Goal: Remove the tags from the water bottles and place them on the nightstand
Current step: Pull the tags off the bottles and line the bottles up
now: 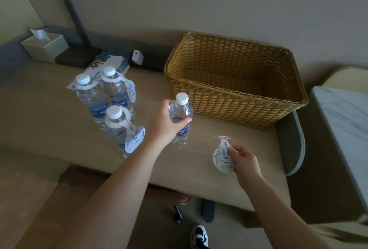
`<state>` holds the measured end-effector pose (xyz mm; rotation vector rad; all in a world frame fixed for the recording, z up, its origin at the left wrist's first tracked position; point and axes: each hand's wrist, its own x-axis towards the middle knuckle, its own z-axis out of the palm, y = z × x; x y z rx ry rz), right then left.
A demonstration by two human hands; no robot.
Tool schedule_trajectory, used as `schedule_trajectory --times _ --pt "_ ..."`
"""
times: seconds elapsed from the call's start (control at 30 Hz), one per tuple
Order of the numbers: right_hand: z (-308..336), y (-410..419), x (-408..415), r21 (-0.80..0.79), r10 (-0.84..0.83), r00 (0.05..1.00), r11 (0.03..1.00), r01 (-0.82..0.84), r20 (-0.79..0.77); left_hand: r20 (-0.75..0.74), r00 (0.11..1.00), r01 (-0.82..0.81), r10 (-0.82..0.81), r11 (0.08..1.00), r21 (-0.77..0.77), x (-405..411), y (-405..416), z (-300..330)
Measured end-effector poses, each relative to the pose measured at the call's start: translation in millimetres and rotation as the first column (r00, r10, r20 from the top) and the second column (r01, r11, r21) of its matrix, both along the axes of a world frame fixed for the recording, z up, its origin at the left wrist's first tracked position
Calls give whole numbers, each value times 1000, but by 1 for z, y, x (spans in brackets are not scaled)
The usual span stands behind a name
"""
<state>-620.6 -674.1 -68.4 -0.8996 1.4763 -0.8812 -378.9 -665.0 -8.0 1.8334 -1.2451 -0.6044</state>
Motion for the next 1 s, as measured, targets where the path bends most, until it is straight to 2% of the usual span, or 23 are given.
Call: schedule_trajectory --times 0.03,0.1,0.13,0.2,0.3,0.4,0.5,0.6,1.0 --pt "-3 -1 -2 4 3 999 1000 -3 -39 -5 1000 -8 8 1000 -15 -2 1 -1" --pt "-8 -4 -8 -23 45 969 998 -52 -244 -19 1000 -20 19 999 -44 -8 5 -3" --pt "-10 -4 -12 -50 63 917 995 -90 -395 -24 999 -25 24 998 -56 -11 6 -4" --pt "-14 0 -20 -124 71 749 972 -201 -659 -26 999 -32 31 997 -67 -15 8 -3" --pt "-24 15 -22 -182 126 531 853 -490 -838 3 999 -41 41 998 -50 -17 9 -1" --pt "-37 27 -14 -102 256 438 758 -644 -862 15 998 -59 60 997 -44 -20 10 1" --pt "-45 27 -18 -25 324 390 741 -671 -862 33 996 -76 77 997 -27 -23 10 4" --pt "-48 23 -37 13 313 312 725 -688 -897 37 996 -87 87 996 -15 -25 9 5" --pt "-44 7 -99 49 242 283 832 -552 -928 96 977 -187 190 982 -40 -37 6 1"
